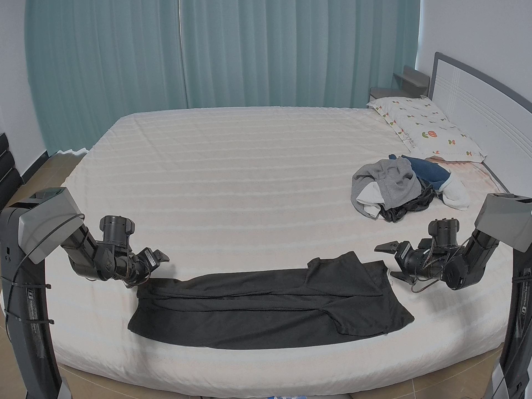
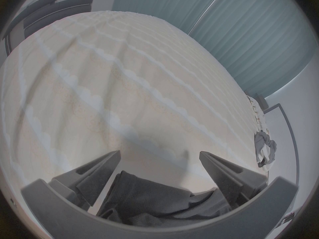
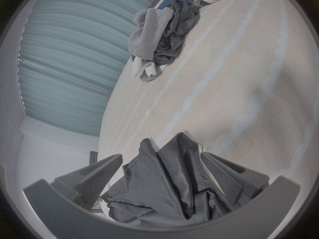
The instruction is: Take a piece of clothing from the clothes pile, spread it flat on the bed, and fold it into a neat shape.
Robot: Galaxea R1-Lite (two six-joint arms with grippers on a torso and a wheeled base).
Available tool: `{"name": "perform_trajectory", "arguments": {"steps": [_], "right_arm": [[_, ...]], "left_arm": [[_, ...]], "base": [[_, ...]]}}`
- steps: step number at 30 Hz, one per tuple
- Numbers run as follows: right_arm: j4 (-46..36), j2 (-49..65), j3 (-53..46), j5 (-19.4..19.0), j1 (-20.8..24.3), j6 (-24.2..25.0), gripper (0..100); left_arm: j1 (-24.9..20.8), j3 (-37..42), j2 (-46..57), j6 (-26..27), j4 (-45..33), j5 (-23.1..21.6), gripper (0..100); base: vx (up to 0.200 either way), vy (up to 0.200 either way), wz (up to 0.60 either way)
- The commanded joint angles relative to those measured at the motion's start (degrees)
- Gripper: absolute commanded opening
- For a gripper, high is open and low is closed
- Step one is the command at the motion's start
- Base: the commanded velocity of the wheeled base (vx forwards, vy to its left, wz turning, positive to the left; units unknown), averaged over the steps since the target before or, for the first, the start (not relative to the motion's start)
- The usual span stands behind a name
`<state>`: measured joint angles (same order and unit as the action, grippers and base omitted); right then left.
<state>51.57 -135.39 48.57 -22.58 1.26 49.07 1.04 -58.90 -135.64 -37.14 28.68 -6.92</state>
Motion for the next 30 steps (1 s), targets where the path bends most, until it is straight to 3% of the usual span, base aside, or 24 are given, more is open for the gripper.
{"name": "perform_trajectory", "arguments": {"steps": [1, 3, 4, 10, 20, 30], "right_arm": [[0.03, -0.31, -0.05, -0.01, -0.03, -0.02, 100], [0.03, -0.31, -0.23, -0.01, -0.03, -0.02, 100], [0.03, -0.23, -0.32, -0.01, -0.03, -0.02, 100], [0.03, -0.31, -0.32, -0.01, 0.06, -0.11, 100], [0.11, -0.31, 0.04, -0.01, 0.06, -0.11, 100], [0.03, -0.49, 0.39, 0.08, 0.24, -0.20, 100]], "left_arm": [[-0.07, 0.99, -0.15, -0.03, 0.14, -0.02, 100], [-0.07, 1.60, -0.15, -0.03, 0.14, -0.02, 100], [-0.07, 1.78, -0.15, -0.03, 0.06, -0.02, 0], [0.55, 2.39, -0.06, -0.74, 0.23, 0.42, 0], [1.95, 2.48, -0.06, -9.00, 6.38, 4.64, 0], [2.92, 3.45, -0.41, -9.35, 7.79, 4.55, 0]], "base": [[0.000, 0.000, 0.00], [0.000, 0.000, 0.00], [0.000, 0.000, 0.00], [0.000, 0.000, 0.00], [0.000, 0.000, 0.00], [0.000, 0.000, 0.00]]}}
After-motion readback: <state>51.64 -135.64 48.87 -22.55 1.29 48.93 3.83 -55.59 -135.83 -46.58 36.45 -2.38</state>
